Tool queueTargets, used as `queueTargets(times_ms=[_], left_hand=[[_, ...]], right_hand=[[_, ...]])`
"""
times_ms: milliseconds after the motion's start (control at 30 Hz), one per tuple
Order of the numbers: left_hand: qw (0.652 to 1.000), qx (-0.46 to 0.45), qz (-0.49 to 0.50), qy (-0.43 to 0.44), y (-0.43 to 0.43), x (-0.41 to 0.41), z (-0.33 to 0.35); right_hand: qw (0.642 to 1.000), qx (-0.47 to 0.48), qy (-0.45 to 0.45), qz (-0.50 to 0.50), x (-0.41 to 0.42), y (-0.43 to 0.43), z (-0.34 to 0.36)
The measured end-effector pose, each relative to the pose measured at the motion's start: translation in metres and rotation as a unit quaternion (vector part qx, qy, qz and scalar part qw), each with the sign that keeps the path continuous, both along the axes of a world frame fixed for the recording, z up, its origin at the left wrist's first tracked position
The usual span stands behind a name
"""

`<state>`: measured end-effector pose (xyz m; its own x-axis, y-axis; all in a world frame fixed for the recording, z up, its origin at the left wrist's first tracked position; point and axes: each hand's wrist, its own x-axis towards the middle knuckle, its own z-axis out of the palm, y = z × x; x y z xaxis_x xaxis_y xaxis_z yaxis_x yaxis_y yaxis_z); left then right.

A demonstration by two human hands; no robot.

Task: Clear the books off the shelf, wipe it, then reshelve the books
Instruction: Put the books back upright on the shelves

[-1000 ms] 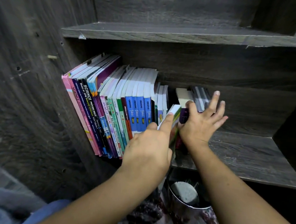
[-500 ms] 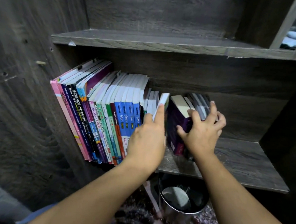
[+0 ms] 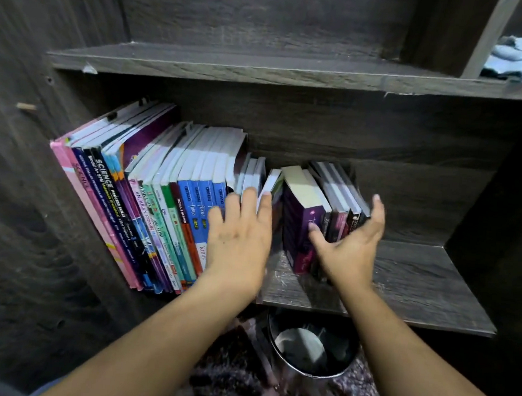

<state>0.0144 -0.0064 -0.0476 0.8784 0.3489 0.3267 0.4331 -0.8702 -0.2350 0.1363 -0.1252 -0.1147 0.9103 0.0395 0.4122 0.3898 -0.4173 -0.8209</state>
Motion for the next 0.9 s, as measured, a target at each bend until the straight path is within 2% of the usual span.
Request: queueTargets(times_ms=[67,233,400,500,567,633,700,900], left_hand=[[1.000,0.003,-0.025,-0.007,0.006,-0.001,0.000],[0.995,0.024,-0.051,-0.079,0.020,0.008,-0.021],[0.991,0.056,-0.020,-0.121,0.026,0.017,-0.038],[0.992,0.058,-0.006,-0.114,0.025,0.017,-0.040],[0.992,0.051,0.002,-0.114,0.024,0.018,-0.041],[0.993,0.040,0.007,-0.113,0.023,0.019,-0.043],[0.993,0.034,0.007,-0.116,0.022,0.019,-0.046],[0.995,0.016,-0.002,-0.102,0.020,0.021,-0.048]], right_hand=[[0.995,0.008,0.095,-0.011,-0.005,-0.002,0.000],[0.993,-0.053,0.106,0.007,-0.005,0.009,0.002],[0.986,0.014,0.144,0.087,-0.001,0.019,-0.001],[0.938,0.075,0.260,0.215,0.018,0.000,0.000],[0.910,0.020,0.307,0.277,0.026,-0.014,0.005],[0.914,-0.077,0.284,0.278,0.026,-0.019,0.008],[0.936,-0.140,0.227,0.228,0.018,-0.015,0.011],[0.961,-0.157,0.155,0.167,-0.001,-0.003,0.013]])
